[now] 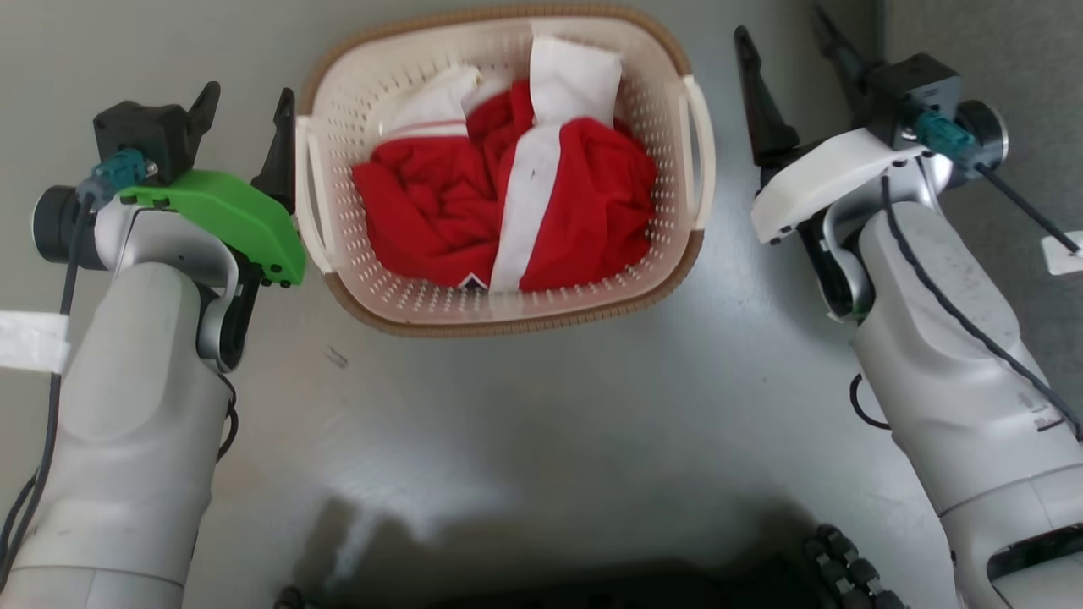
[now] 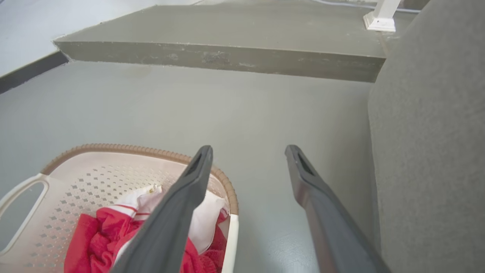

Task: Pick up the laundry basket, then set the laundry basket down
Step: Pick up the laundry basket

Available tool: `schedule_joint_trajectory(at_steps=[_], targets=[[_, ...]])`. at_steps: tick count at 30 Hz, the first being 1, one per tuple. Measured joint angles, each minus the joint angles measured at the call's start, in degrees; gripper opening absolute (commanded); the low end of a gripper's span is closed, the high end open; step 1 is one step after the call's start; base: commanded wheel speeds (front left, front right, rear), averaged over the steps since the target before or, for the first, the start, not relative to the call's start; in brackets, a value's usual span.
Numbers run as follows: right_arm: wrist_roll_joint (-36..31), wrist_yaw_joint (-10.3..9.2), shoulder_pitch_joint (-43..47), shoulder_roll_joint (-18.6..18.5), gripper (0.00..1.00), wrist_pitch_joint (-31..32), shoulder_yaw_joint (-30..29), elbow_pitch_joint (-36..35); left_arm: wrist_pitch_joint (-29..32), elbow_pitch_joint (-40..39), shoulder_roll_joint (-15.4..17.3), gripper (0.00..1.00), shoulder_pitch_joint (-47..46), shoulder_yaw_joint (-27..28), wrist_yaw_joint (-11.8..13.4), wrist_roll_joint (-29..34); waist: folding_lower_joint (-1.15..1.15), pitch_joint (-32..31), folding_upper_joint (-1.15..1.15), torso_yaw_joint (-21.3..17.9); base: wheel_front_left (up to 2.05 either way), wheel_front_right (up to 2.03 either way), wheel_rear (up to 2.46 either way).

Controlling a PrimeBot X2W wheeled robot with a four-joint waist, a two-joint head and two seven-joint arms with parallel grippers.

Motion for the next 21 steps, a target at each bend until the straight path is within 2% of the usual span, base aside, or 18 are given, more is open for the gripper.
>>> schedule_joint_trajectory(at_steps=[10,21], targets=[[-0.16,0.98,-0.79,1.27,1.0,0.0,2.96,8.15,0.43,8.66,-0.25,1.0,-1.41,-1.03,-1.19,-1.03,-0.01,5.19,0.0,-0.43,0.0,0.0,0.0],[0.26,1.49,-4.16,1.67,1.0,0.0,5.46,13.72,0.85,13.99,0.16,1.0,-5.09,-1.56,-1.76,-1.44,-0.01,7.99,0.0,-1.19,0.0,0.0,0.0]])
